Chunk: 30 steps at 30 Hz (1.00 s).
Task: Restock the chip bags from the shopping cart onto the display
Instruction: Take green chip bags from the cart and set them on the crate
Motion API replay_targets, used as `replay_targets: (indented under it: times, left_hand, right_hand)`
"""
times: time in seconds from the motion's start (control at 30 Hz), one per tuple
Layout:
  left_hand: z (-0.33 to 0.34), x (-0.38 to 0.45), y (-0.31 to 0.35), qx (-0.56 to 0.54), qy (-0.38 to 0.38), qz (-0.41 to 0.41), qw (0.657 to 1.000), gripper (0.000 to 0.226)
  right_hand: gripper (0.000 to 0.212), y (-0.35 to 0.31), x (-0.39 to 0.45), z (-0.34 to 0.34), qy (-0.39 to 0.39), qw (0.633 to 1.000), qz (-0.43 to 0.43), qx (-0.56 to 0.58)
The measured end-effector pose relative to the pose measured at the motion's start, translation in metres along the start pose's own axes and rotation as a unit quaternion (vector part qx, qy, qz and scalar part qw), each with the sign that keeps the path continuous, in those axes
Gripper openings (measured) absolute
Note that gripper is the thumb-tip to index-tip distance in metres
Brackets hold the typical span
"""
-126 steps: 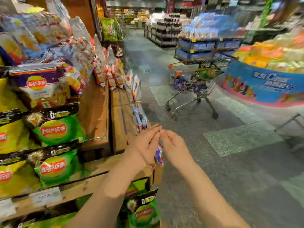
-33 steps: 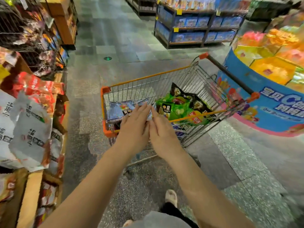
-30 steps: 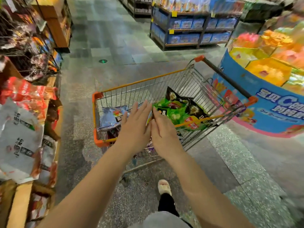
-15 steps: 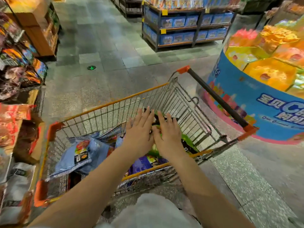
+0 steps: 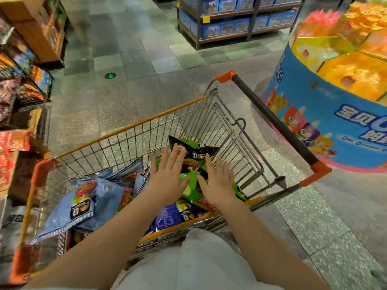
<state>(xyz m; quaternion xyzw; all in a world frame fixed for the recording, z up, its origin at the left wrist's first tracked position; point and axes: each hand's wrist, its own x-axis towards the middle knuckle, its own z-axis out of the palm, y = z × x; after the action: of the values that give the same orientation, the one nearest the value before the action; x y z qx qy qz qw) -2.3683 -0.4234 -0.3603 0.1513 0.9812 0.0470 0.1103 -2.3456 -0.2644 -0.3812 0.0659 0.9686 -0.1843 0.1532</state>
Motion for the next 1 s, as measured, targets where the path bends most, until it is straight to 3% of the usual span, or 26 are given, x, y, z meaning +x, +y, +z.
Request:
replay_targets:
  times: [0.27,0.43,0.57,0.73,0.9,1.0]
  left_hand:
    - [0.011,-0.005,-0.009,-0.016,-0.027,-0.009,0.999,0.076]
    - [0.006,-0.01,-0.019,-0.009,-0.019,-0.009,1.0,0.079]
    - [0.007,-0.016,-0.029,0.0,-0.017,-0.01,1.0,0.089]
    - [0.009,-0.017,-0.038,-0.021,-0.013,0.02,0.999,0.118]
    - [0.009,-0.015,-0.049,-0.068,0.047,0.075,0.994,0.141]
    - [0.001,-0.016,-0.055,-0.089,0.101,0.107,0.985,0.148]
  right_hand:
    - [0.053,0.024,0.018,0.019,-0.019,0.998,0.009,-0.063]
    - [0.045,0.03,0.028,0.023,0.054,0.998,-0.011,-0.039]
    - [0.04,0.021,0.028,0.016,0.123,0.989,-0.051,0.058]
    - [0.028,-0.005,0.017,-0.012,0.277,0.942,-0.166,0.096]
    - [0.034,-0.042,-0.008,-0.066,0.414,0.866,-0.261,0.101]
    - [0.032,-0.059,-0.011,-0.092,0.456,0.817,-0.324,0.141]
